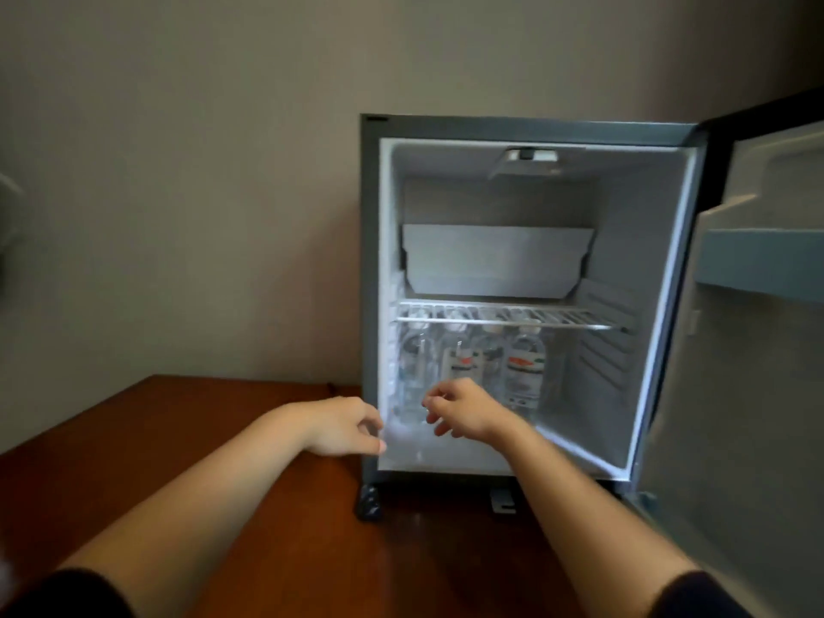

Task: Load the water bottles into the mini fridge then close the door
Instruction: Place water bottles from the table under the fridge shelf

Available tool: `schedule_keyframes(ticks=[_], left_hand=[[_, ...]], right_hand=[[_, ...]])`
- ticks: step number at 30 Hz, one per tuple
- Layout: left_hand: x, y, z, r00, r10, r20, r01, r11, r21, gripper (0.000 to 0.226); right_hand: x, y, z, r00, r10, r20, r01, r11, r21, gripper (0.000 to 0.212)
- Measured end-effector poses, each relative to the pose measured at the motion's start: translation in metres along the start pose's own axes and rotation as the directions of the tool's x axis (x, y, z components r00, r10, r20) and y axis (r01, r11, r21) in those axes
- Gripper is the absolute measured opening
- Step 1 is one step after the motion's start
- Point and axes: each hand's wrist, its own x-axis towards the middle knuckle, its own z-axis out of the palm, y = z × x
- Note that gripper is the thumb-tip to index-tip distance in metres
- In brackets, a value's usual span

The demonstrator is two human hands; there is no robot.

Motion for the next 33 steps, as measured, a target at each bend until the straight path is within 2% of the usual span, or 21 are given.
schedule_keyframes(ticks=[3,7,12,15,19,21,24,28,30,33], left_hand=[[-0.042,-0.034,-0.004,0.996,-0.093,-0.008,0.093,0.995,-0.028,0.052],[-0.093,-0.084,-0.007,0.977,-0.2,-0.077,0.194,0.978,-0.083,0.052],[-0.154,-0.137,-0.002,0.922,-0.305,-0.237,0.272,0.948,-0.162,0.047],[-0.185,-0.163,0.004,0.901,-0.349,-0.257,0.306,0.932,-0.194,0.042],[-0.222,-0.198,0.018,0.877,-0.417,-0.24,0.375,0.905,-0.203,0.04],[-0.239,-0.22,0.026,0.858,-0.461,-0.225,0.424,0.884,-0.196,0.041],[-0.259,-0.253,0.036,0.829,-0.529,-0.184,0.488,0.843,-0.225,0.037],[-0.266,-0.29,0.041,0.732,-0.64,-0.231,0.549,0.756,-0.356,0.048],[-0.261,-0.306,0.041,0.663,-0.691,-0.289,0.509,0.699,-0.503,0.059],[-0.241,-0.32,0.042,0.59,-0.719,-0.367,0.366,0.643,-0.673,0.07]], right_hand=[[-0.009,-0.036,0.021,0.987,-0.053,0.152,0.065,0.995,-0.074,0.027],[-0.007,-0.076,0.06,0.946,-0.127,0.297,0.161,0.983,-0.092,0.013],[0.0,-0.121,0.119,0.89,-0.186,0.415,0.261,0.956,-0.132,0.013],[0.003,-0.148,0.155,0.857,-0.204,0.474,0.325,0.927,-0.188,0.025],[0.012,-0.182,0.203,0.802,-0.24,0.547,0.398,0.898,-0.19,0.018],[0.017,-0.199,0.228,0.783,-0.267,0.562,0.43,0.884,-0.18,0.016],[0.02,-0.226,0.259,0.765,-0.347,0.543,0.516,0.835,-0.192,0.027],[0.032,-0.265,0.296,0.745,-0.489,0.455,0.607,0.779,-0.157,0.045],[0.037,-0.282,0.314,0.718,-0.546,0.432,0.644,0.756,-0.115,0.052],[0.043,-0.298,0.334,0.683,-0.609,0.403,0.693,0.715,-0.096,0.058]])
